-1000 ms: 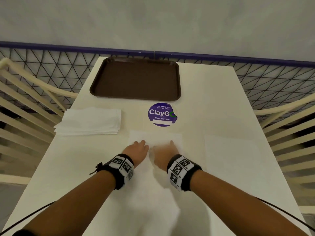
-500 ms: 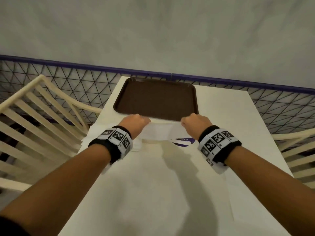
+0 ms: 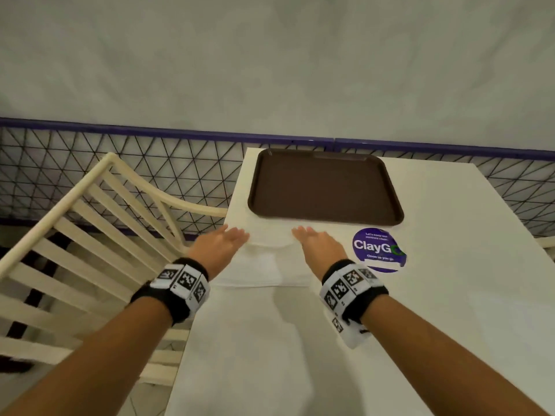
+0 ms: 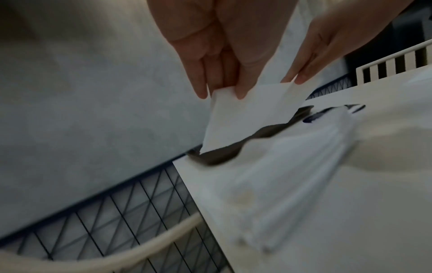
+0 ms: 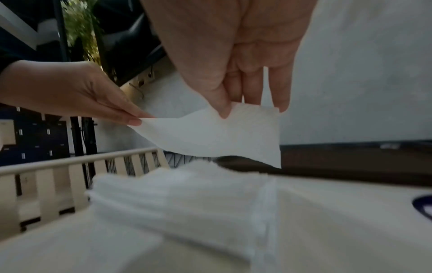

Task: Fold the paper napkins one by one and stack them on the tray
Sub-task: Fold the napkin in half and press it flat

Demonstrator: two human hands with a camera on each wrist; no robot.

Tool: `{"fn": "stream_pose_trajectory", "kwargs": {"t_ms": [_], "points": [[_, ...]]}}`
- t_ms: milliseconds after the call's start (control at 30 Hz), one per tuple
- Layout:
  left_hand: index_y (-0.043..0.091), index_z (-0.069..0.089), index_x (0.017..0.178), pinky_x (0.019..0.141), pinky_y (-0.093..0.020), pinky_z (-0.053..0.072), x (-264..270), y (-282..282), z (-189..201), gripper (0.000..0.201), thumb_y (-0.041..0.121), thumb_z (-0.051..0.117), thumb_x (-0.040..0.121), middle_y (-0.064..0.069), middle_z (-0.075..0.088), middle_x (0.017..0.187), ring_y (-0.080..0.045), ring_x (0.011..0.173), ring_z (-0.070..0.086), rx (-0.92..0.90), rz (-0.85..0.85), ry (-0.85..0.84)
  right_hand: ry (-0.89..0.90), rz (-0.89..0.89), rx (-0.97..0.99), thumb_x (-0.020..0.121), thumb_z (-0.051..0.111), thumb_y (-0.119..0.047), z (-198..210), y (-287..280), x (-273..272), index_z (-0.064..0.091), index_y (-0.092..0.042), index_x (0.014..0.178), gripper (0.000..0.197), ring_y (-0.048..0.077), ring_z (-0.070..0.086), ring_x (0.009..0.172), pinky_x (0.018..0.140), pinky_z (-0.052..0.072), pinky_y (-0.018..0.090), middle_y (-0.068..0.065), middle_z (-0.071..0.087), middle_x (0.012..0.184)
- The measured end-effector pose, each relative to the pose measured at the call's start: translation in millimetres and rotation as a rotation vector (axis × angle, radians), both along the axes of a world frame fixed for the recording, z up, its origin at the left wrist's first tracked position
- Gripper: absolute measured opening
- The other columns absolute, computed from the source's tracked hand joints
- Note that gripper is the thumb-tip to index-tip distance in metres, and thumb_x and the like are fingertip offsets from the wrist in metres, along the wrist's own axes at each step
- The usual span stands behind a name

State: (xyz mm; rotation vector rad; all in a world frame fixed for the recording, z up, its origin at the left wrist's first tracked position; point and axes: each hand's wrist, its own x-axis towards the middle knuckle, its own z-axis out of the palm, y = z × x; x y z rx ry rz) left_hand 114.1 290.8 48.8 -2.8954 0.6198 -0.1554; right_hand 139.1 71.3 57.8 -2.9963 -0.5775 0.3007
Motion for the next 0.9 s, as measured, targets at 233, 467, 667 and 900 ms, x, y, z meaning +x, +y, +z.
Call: {"fn": "stream_pose_trajectory", "kwargs": {"t_ms": [233,467,667,900], "points": [[0.016,0.077,0.07,0.04,-0.021,0.051,-14,5,-63,0.058,0.014,0.094,0.015,0.004,0.072,0.072,-0.015,0.057,0.069,-0.053,-0.073,0.136,0.136,0.072,-0.03,0.097,0.024,0.004,-59,10,-18,0.018,-0.016,0.148,0.055,0.018,0.015,0.145,0.117,0.013,0.033,0.0,0.009,0.158],[0.007,0.076,0.075,0.045,-0.026,0.055,-17,13,-76,0.049,0.002,0.091,0.029,-0.006,0.074,0.077,-0.018,0.06,0.07,-0.17,-0.082,0.043,0.135,0.081,0.005,0.098,0.027,0.002,-75,12,-22,0.017,-0.017,0.149,0.056,0.018,0.013,0.146,0.119,0.009,0.032,0.002,0.007,0.158],[0.005,0.075,0.082,0.049,-0.031,0.057,-20,17,-75,0.032,0.004,0.086,0.051,-0.009,0.073,0.083,-0.024,0.067,0.071,-0.169,0.042,0.146,0.194,0.127,-0.073,0.101,0.024,-0.007,-83,14,-21,0.009,-0.017,0.15,0.052,0.019,0.006,0.147,0.119,0.004,0.034,0.003,0.002,0.159],[0.007,0.07,0.084,0.066,-0.031,0.052,-14,-5,-54,0.042,0.036,0.04,0.088,-0.007,0.069,0.081,-0.025,0.077,0.063,-0.215,0.185,0.265,0.234,-0.013,-0.062,0.103,0.017,-0.033,-71,-14,-30,0.003,-0.017,0.151,0.052,0.017,0.0,0.147,0.119,-0.001,0.034,0.002,-0.002,0.159]]}}
